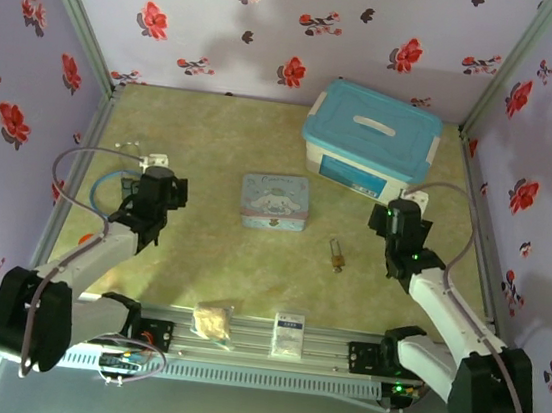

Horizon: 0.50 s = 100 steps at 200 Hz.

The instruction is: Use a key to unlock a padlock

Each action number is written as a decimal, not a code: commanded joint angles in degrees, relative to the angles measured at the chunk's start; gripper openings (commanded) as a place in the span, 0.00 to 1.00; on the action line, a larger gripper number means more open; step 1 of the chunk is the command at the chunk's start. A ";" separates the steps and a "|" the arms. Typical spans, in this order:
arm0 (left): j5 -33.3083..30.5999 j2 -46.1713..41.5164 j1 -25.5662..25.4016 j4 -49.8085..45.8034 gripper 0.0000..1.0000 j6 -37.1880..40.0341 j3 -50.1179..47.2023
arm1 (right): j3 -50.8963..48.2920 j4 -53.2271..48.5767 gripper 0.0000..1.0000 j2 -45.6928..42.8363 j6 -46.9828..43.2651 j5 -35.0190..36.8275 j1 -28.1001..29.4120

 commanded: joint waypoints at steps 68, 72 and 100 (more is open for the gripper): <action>13.42 11.69 13.25 36.93 1.00 5.53 -9.93 | -12.45 48.32 0.87 17.28 -8.78 -3.52 -9.97; 13.90 11.96 13.91 36.32 1.00 5.19 -9.52 | -11.97 49.04 0.87 18.40 -8.70 -3.23 -10.15; 18.22 16.63 16.80 42.59 1.00 4.83 -9.86 | -10.30 52.65 0.87 24.80 -7.96 -5.51 -11.99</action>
